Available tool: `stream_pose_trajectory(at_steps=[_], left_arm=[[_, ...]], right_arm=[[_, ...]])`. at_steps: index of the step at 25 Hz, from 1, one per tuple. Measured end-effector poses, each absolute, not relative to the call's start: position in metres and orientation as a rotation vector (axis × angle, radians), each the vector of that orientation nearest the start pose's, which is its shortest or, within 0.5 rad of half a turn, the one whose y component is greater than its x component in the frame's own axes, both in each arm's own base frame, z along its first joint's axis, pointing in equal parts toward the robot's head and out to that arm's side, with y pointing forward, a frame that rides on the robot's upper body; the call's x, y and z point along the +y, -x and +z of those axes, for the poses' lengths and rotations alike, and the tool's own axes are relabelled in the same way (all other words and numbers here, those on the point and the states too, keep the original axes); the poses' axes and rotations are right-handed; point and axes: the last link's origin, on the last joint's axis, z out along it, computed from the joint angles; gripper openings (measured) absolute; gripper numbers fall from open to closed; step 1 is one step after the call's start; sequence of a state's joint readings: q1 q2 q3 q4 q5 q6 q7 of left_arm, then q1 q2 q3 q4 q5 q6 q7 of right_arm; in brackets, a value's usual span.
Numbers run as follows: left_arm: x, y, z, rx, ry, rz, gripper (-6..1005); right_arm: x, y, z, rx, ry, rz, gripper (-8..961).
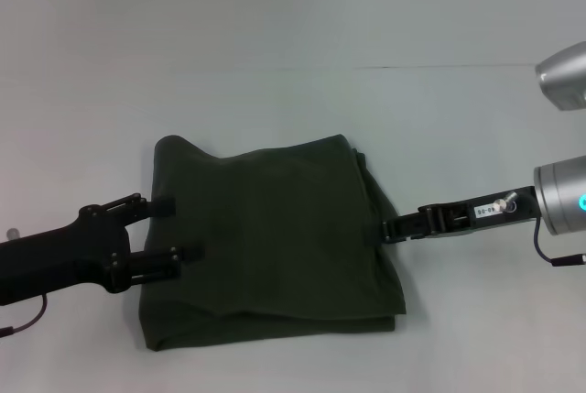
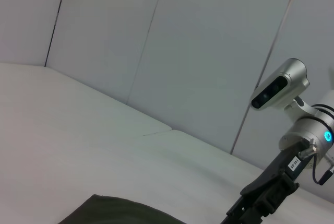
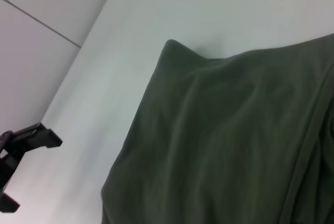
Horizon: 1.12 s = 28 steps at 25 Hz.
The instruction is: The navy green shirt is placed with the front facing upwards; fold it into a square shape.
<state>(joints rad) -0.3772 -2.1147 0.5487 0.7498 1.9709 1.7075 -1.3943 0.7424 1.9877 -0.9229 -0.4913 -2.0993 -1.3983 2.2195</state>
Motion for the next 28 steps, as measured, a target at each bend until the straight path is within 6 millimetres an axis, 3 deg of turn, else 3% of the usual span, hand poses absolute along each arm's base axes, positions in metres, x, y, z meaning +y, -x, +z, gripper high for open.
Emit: stream_pose_trajectory(at_steps=[7,17,28], left_arm=[[0.285,0.290,0.022,-0.740,2.584,-0.870,885],[0.285,0.290,0.022,-0.742,2.573,-0.876,885],[0.288,0.289,0.018,-0.745,2.573,-0.881,886]], right_arm=[[0.371,-0.235,-0.029,1.620,2.617,0.311,585],[0.363,-0.249,-0.027,1.682,2.592,0.237,593],[0.365,-0.249,-0.036,1.676,2.555,0.245,586]])
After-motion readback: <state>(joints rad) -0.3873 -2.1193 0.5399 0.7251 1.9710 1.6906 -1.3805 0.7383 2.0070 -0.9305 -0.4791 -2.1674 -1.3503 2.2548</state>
